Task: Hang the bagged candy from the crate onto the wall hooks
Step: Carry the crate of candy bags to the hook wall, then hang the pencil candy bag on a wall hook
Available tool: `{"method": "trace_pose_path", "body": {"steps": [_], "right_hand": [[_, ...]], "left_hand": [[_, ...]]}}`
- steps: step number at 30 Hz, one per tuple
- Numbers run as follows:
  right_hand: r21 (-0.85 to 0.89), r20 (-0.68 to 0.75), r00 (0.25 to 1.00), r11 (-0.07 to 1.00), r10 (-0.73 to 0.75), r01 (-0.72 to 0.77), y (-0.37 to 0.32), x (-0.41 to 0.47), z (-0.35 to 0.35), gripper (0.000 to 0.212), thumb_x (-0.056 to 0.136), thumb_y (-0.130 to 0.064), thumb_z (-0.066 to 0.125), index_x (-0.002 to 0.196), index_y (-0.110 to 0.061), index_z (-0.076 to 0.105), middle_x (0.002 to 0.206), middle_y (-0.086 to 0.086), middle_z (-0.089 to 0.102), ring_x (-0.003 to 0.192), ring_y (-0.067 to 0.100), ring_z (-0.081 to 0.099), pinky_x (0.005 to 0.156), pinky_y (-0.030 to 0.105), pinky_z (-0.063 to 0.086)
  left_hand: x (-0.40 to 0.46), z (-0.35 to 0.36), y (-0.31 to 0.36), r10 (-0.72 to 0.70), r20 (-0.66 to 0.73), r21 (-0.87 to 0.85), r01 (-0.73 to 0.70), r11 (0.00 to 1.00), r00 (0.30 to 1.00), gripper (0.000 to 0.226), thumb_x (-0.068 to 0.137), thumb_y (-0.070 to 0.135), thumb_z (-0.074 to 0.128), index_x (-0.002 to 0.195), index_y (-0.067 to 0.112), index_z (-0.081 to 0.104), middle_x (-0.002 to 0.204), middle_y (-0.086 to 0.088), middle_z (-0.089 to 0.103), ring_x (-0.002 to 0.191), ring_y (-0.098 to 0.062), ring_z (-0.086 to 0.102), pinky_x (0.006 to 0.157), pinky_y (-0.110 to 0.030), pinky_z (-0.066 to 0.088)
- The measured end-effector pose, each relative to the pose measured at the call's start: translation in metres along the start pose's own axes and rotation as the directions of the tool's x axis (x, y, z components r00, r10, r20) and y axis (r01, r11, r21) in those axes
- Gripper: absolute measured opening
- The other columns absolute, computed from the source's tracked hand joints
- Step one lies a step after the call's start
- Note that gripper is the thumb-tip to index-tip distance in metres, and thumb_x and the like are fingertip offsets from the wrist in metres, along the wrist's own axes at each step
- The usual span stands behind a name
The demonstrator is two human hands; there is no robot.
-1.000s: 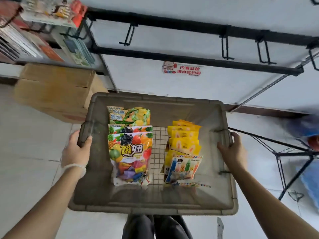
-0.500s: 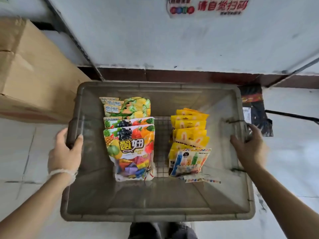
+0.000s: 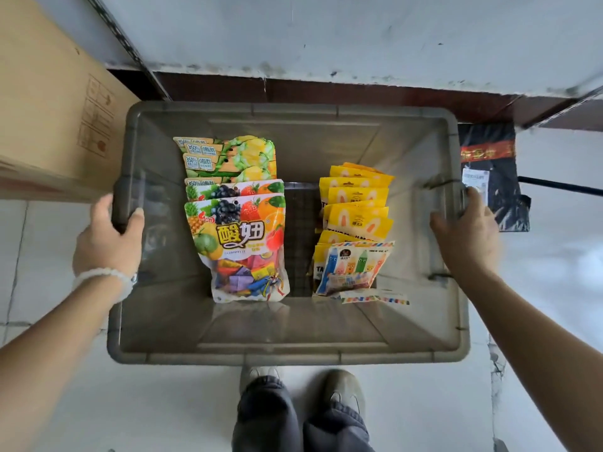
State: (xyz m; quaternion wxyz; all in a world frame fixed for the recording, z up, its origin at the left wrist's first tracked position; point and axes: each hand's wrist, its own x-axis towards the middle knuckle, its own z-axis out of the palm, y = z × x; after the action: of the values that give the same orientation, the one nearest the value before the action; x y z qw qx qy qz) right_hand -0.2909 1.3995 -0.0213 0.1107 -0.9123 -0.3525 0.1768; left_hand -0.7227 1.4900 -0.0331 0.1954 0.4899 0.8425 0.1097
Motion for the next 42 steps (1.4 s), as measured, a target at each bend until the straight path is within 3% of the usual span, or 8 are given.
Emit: {"method": "trace_pose_path", "body": {"steps": [4, 8, 15, 19, 25, 30, 36, 42], "right_hand": [[-0.27, 0.089, 0.985, 0.948, -0.149, 0.168, 0.002, -0.03, -0.018, 0.061, 0.082, -0.023, 0.059, 0.135, -0.014, 0.031, 0.128, 0.018, 0.047, 0.108, 0.038, 0.049, 0.077, 0.044, 0.044], [-0.346, 0.167, 0.904, 0.836, -0.392, 0.427, 0.003, -0.063, -0.032, 0.043, 0.08, -0.021, 0.063, 0.119, -0.009, 0.05, 0.121, 0.015, 0.053, 0.104, 0.037, 0.052, 0.081, 0.045, 0.044], [-0.332, 0.525, 0.77, 0.745, -0.364, 0.578, 0.004, -0.087, -0.001, 0.038, 0.089, -0.036, 0.05, 0.123, -0.018, 0.048, 0.122, 0.003, 0.054, 0.107, 0.025, 0.055, 0.078, 0.037, 0.049], [-0.261, 0.501, 0.787, 0.804, -0.361, 0.535, 0.013, -0.069, 0.036, 0.037, 0.09, -0.031, 0.051, 0.124, -0.017, 0.047, 0.124, 0.004, 0.052, 0.105, 0.026, 0.054, 0.073, 0.039, 0.051], [-0.222, 0.477, 0.804, 0.836, -0.355, 0.501, 0.023, -0.039, 0.088, 0.055, 0.088, -0.025, 0.056, 0.137, -0.016, 0.033, 0.143, 0.007, 0.036, 0.125, 0.028, 0.04, 0.093, 0.042, 0.043], [-0.242, 0.382, 0.863, 0.865, -0.331, 0.44, 0.021, -0.029, 0.105, 0.047, 0.089, -0.026, 0.055, 0.133, -0.015, 0.04, 0.13, 0.012, 0.042, 0.118, 0.032, 0.041, 0.091, 0.041, 0.041], [-0.141, 0.286, 0.903, 0.918, -0.32, 0.37, 0.02, -0.033, 0.106, 0.019, 0.089, -0.027, 0.057, 0.101, -0.014, 0.066, 0.112, 0.01, 0.052, 0.11, 0.033, 0.04, 0.082, 0.042, 0.042], [0.031, 0.319, 0.773, 0.822, -0.548, 0.569, 0.011, -0.059, 0.078, 0.009, 0.079, -0.016, 0.064, 0.078, -0.007, 0.068, 0.077, 0.011, 0.068, 0.084, 0.037, 0.055, 0.07, 0.04, 0.045]], "left_hand": [[-0.014, -0.015, 0.018, 0.037, 0.105, 0.257, -0.063, 0.964, 0.994, 0.061, 0.087, 0.04, 0.051, 0.14, 0.021, 0.027, 0.13, -0.02, 0.042, 0.11, -0.045, 0.047, 0.089, -0.055, 0.041], [-0.056, -0.028, 0.037, 0.224, 0.153, 0.442, -0.269, 0.856, 0.963, 0.052, 0.087, 0.035, 0.053, 0.134, 0.017, 0.039, 0.124, -0.019, 0.046, 0.109, -0.039, 0.046, 0.084, -0.05, 0.041], [-0.147, 0.029, 0.059, 0.466, 0.524, 0.265, -0.656, 0.707, 0.713, 0.05, 0.083, 0.045, 0.054, 0.129, 0.028, 0.044, 0.105, -0.002, 0.058, 0.094, -0.025, 0.057, 0.063, -0.034, 0.046], [-0.161, 0.086, 0.074, 0.439, 0.65, 0.251, -0.721, 0.646, 0.62, 0.058, 0.083, 0.06, 0.048, 0.131, 0.029, 0.04, 0.115, 0.002, 0.052, 0.105, -0.02, 0.05, 0.075, -0.033, 0.047], [-0.164, 0.156, 0.09, 0.457, 0.785, 0.149, -0.844, 0.515, 0.418, 0.078, 0.067, 0.079, 0.048, 0.129, 0.033, 0.044, 0.119, 0.001, 0.05, 0.106, -0.021, 0.047, 0.085, -0.039, 0.046], [-0.175, 0.183, 0.092, 0.534, 0.788, 0.023, -0.881, 0.472, 0.307, 0.053, 0.081, 0.057, 0.054, 0.124, 0.026, 0.051, 0.128, -0.001, 0.048, 0.118, -0.022, 0.044, 0.088, -0.038, 0.041], [-0.17, 0.177, 0.082, 0.693, 0.643, -0.143, -0.838, 0.526, 0.325, 0.016, 0.086, 0.029, 0.061, 0.093, 0.017, 0.068, 0.108, -0.004, 0.059, 0.105, -0.025, 0.05, 0.077, -0.037, 0.039], [-0.166, 0.135, 0.074, 0.76, 0.542, -0.219, -0.812, 0.541, 0.36, 0.011, 0.073, 0.009, 0.073, 0.069, 0.012, 0.064, 0.077, -0.006, 0.06, 0.074, -0.03, 0.056, 0.059, -0.037, 0.046]]}}
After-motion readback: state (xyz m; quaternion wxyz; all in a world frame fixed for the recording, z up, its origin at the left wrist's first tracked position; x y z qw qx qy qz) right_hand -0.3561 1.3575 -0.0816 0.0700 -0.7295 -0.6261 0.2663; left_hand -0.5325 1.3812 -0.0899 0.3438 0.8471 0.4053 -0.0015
